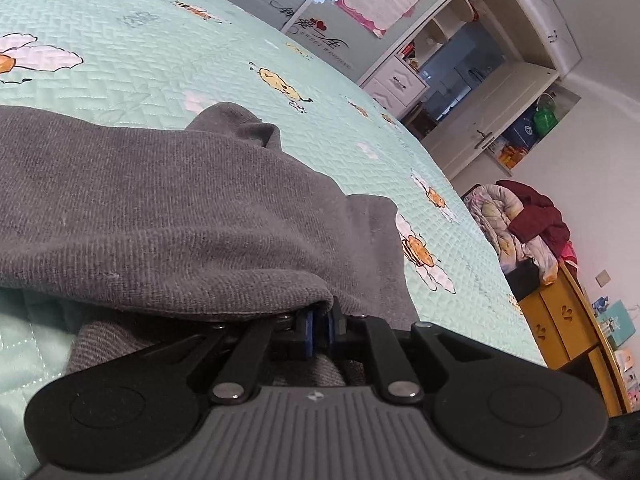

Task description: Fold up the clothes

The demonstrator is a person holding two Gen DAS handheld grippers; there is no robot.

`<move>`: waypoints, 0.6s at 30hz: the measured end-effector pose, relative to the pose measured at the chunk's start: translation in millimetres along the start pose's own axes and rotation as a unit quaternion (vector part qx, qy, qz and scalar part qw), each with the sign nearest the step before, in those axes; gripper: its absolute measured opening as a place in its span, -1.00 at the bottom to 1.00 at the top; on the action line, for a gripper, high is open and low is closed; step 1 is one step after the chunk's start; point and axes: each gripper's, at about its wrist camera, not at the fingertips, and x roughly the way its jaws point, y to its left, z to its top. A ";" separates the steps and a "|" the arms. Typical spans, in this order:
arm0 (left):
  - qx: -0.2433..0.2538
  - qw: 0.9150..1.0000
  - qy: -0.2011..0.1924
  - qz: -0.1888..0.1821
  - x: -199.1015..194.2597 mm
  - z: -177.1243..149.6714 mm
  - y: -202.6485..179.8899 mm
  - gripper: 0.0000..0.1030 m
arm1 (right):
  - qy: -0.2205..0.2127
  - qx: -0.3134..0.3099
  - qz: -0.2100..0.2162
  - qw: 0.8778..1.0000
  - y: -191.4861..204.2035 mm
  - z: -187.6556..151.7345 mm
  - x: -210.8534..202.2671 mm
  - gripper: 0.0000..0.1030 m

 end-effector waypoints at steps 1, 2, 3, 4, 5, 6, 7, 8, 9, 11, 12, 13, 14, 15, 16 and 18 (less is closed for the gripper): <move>0.002 1.000 -0.001 0.000 0.6 -0.3 -0.2 -0.81 | 0.032 -0.008 -0.011 0.999 -0.5 -3.6 10.0 -0.58; 0.004 1.000 -0.003 -0.001 0.5 -0.8 0.0 -0.81 | 0.041 -0.017 -0.019 0.999 0.9 -4.4 11.9 -0.70; 0.005 1.000 -0.004 -0.002 0.6 -1.3 0.3 -0.81 | 0.049 -0.025 -0.027 0.998 2.2 -5.2 13.9 -0.71; 0.006 1.000 -0.005 -0.003 0.7 -1.6 0.7 -0.81 | 0.058 -0.034 -0.035 0.997 3.5 -6.0 15.8 -0.71; 0.005 1.000 -0.005 -0.004 0.9 -1.8 1.3 -0.80 | 0.066 -0.042 -0.043 0.996 4.8 -6.8 17.7 -0.71; 0.003 1.000 -0.005 -0.006 1.1 -1.7 2.1 -0.80 | 0.073 -0.046 -0.048 0.995 5.7 -7.0 18.8 -0.71; 0.001 1.000 -0.005 -0.007 1.4 -1.5 3.1 -0.80 | 0.067 -0.026 -0.040 0.997 4.0 -4.3 15.4 -0.65; 0.000 1.000 -0.006 -0.009 1.8 -1.5 4.1 -0.80 | 0.060 -0.008 -0.031 0.998 2.5 -1.5 11.5 -0.61; -0.001 1.000 -0.006 -0.010 2.1 -1.6 4.7 -0.80 | 0.044 0.003 -0.018 0.999 2.5 1.9 5.1 -0.61; -0.001 1.000 -0.005 -0.011 3.1 -1.5 5.4 -0.80 | 0.015 0.011 0.004 1.000 2.4 5.0 -1.1 -0.60; 0.000 1.000 -0.004 -0.009 3.8 -1.0 5.8 -0.79 | 0.026 0.010 0.001 1.000 1.2 3.5 2.2 -0.59; 0.000 1.000 -0.004 -0.008 4.4 -0.6 6.0 -0.76 | 0.059 -0.002 -0.015 0.998 -0.2 -1.2 12.1 -0.62; -0.001 1.000 -0.004 -0.007 4.7 0.0 6.3 -0.76 | 0.087 -0.022 -0.032 0.995 -2.0 -7.0 22.9 -0.71; -0.002 1.000 -0.003 -0.007 4.8 0.6 6.6 -0.76 | 0.079 -0.034 -0.030 0.996 -1.7 -9.5 21.9 -0.72; -0.001 1.000 -0.002 -0.006 5.1 1.0 6.6 -0.76 | 0.083 -0.035 -0.029 0.996 -1.5 -8.4 21.3 -0.72; 0.003 1.000 -0.002 -0.006 5.3 1.4 6.3 -0.76 | 0.088 -0.039 -0.022 0.995 -2.9 -8.5 20.4 -0.73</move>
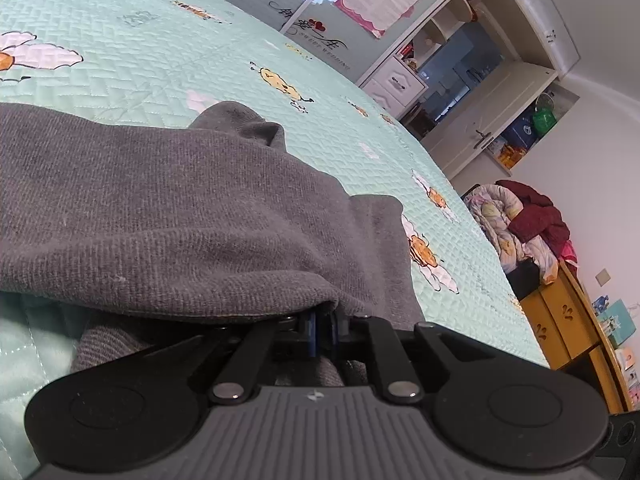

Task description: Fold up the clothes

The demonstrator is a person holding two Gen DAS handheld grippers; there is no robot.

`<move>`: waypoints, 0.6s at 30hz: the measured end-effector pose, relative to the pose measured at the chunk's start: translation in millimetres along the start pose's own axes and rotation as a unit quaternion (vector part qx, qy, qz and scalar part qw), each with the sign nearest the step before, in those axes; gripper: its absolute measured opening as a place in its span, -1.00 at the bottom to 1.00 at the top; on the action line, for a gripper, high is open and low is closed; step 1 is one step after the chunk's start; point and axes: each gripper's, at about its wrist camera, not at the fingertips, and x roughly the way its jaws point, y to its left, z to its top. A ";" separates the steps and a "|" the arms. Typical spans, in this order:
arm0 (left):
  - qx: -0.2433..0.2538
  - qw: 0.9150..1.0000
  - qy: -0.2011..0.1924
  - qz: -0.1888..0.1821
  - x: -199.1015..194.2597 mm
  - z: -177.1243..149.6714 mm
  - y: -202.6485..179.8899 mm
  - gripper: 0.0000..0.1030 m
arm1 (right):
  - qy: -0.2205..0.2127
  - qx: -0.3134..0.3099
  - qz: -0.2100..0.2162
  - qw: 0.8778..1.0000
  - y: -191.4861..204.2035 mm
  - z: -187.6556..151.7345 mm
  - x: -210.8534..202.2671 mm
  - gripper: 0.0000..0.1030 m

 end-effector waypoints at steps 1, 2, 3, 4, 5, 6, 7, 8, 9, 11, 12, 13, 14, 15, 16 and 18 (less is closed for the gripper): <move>0.002 1.000 0.001 0.000 0.5 0.5 -0.1 -0.76 | 0.002 -0.004 0.004 1.000 -0.7 -0.9 -0.2 -0.73; 0.005 1.000 0.002 0.001 1.2 1.0 0.0 -0.76 | 0.008 -0.014 0.004 1.000 0.9 -1.1 -1.3 -0.73; 0.008 1.000 0.003 0.002 1.8 1.4 0.0 -0.76 | 0.013 -0.025 0.005 1.000 2.5 -1.4 -2.4 -0.73; 0.010 1.000 0.004 0.003 2.3 1.8 -0.2 -0.76 | 0.018 -0.036 0.005 0.999 4.4 -1.8 -3.4 -0.73; 0.011 1.000 0.004 0.003 2.6 1.9 -0.3 -0.76 | 0.024 -0.051 0.003 0.998 7.5 -2.6 -4.0 -0.73; 0.011 1.000 0.004 0.003 2.7 1.7 -0.2 -0.76 | 0.029 -0.067 0.000 0.997 10.9 -3.4 -4.9 -0.73; 0.011 1.000 0.003 0.002 2.8 1.3 0.2 -0.76 | 0.034 -0.086 -0.006 0.996 15.7 -4.2 -7.2 -0.73; 0.010 1.000 0.002 0.001 2.9 1.0 0.6 -0.76 | 0.039 -0.103 -0.010 0.994 20.4 -4.8 -9.5 -0.73; 0.009 1.000 0.001 0.000 3.1 1.0 1.5 -0.76 | 0.043 -0.111 -0.012 0.993 24.0 -3.7 -11.8 -0.71; 0.003 1.000 0.002 -0.007 3.7 1.3 4.5 -0.76 | 0.028 -0.108 -0.008 0.994 27.9 1.1 -20.5 -0.66; 0.000 1.000 0.002 -0.010 3.8 1.5 5.7 -0.76 | 0.013 -0.103 -0.004 0.995 29.5 3.8 -26.5 -0.63; -0.002 1.000 0.003 -0.012 3.8 1.7 6.6 -0.76 | -0.010 -0.090 0.010 0.996 28.2 6.1 -32.2 -0.62; -0.003 1.000 0.003 -0.013 3.8 1.8 7.0 -0.76 | -0.027 -0.066 0.031 0.997 23.7 7.0 -34.6 -0.62; -0.002 1.000 0.002 -0.013 3.7 1.8 6.7 -0.76 | -0.040 -0.043 0.048 0.997 19.3 7.2 -35.5 -0.62; 0.001 1.000 0.003 -0.011 3.8 1.8 6.3 -0.76 | -0.033 -0.028 0.048 0.998 15.0 4.5 -28.8 -0.63; 0.008 1.000 0.002 -0.007 4.0 1.5 4.9 -0.76 | -0.002 -0.037 0.014 0.999 10.3 -6.5 -9.6 -0.93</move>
